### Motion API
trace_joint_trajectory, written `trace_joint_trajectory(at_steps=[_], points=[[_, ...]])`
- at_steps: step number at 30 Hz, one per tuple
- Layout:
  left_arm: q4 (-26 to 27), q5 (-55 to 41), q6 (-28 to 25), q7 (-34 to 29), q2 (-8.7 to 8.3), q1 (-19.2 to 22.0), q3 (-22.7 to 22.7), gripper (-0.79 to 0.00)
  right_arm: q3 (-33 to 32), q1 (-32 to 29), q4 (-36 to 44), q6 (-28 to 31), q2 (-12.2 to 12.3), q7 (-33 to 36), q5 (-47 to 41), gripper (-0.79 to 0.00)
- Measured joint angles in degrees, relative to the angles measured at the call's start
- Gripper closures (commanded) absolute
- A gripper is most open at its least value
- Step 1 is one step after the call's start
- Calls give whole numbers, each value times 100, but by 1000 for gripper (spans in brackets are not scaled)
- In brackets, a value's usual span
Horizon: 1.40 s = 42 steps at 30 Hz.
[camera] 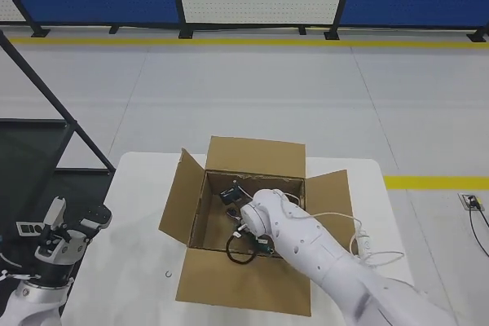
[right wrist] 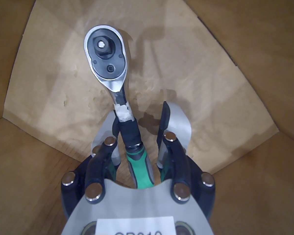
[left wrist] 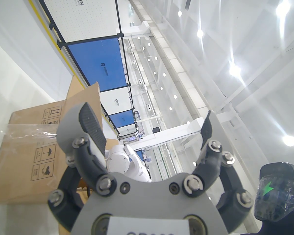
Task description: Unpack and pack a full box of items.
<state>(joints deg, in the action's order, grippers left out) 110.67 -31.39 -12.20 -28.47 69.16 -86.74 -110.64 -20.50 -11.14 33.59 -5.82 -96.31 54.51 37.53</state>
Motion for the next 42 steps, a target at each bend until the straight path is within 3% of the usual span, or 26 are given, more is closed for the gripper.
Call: trace_joint_trajectory(at_steps=[10,23,34,36,38,42], points=[[0,0,0,0,0,0,0,-785,-198,-101,284,-51,100,167,303,-351],[0,0,0,0,0,0,0,-785,-377,-349,760,-41,215,536,778,-215],[0,0,0,0,0,0,0,-785,-538,-381,672,69,164,644,928,-209],[0,0,0,0,0,0,0,-785,-561,-364,607,120,134,670,926,-142],[0,0,0,0,0,0,0,-785,-584,-345,523,175,100,678,911,0],[0,0,0,0,0,0,0,-785,-628,-299,356,247,32,662,888,0]])
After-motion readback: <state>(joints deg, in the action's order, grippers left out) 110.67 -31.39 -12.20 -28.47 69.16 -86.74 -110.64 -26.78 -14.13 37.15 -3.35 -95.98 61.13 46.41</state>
